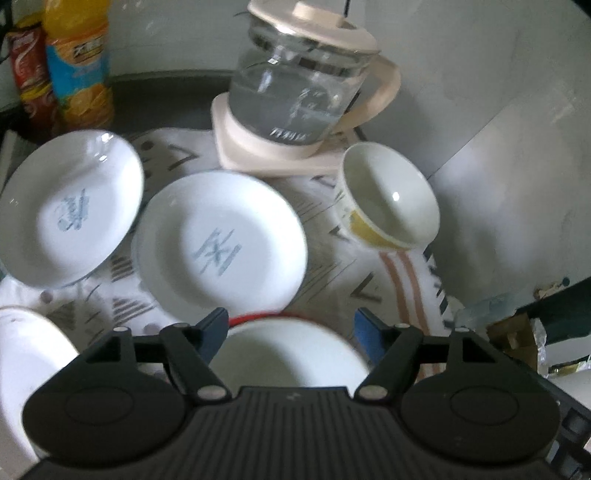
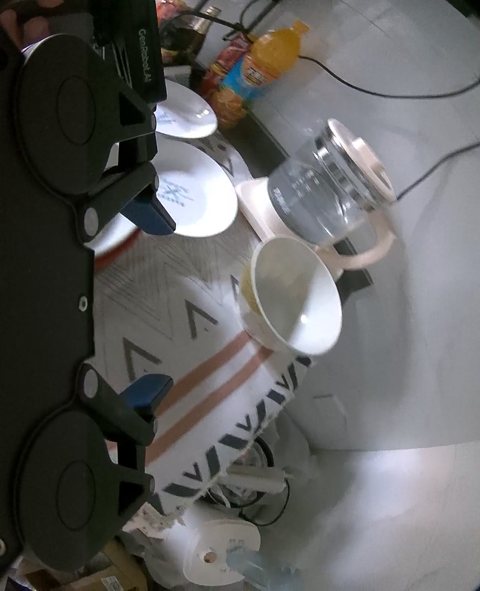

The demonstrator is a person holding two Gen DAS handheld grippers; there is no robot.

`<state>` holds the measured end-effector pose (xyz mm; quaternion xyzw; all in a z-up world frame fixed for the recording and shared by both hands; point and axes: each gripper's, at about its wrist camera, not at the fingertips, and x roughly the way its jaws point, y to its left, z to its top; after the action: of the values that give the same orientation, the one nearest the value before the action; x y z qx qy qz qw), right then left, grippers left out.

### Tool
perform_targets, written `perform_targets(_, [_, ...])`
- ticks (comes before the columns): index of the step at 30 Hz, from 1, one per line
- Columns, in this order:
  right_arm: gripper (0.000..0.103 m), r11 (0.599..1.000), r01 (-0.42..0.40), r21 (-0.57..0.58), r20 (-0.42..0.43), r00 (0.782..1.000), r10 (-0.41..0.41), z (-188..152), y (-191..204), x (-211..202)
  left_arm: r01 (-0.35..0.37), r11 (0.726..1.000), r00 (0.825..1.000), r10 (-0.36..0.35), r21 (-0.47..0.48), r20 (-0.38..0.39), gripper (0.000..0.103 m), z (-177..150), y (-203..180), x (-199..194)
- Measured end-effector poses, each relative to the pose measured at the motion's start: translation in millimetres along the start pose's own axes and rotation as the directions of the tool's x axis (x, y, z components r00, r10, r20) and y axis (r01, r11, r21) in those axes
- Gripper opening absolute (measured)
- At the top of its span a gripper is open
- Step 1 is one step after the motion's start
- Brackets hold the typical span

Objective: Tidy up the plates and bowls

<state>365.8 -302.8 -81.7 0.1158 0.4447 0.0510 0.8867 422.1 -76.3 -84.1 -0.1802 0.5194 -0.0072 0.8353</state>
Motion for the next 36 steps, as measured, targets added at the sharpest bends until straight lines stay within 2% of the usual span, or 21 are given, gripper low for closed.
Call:
perform_targets(7, [0.079,1.000,-0.015,0.003,0.026,1.000,0.015,22,-22,12,0.001,1.000,1.000,-0.001,0.000,0.025,0.073,17,-26,28])
perform_targets(14, [0.064,0.999,-0.044,-0.002,-0.003,0.999,0.044,48,-38,44,0.004,1.000,0.999,-0.003,-0.026,0.039,0.070,36,-44,57])
perform_targets(19, [0.059,0.998,-0.070,-0.009,-0.019,0.997,0.070,67,-44,66,0.005,0.999,0.999,-0.003,-0.048,0.047,0.069,48,-54,76])
perform_targets(30, [0.045,0.996,-0.086,0.019,-0.067,0.994,0.087,93,-52,115,-0.009,0.996,1.000,0.011,-0.093,0.022,0.048,69,-65,119])
perform_targets(36, [0.038,0.996,-0.080,0.048,-0.100,0.991,0.085,96,-55,136,-0.033,0.989,0.999,0.032,-0.142,-0.009,0.031,72,-62,140])
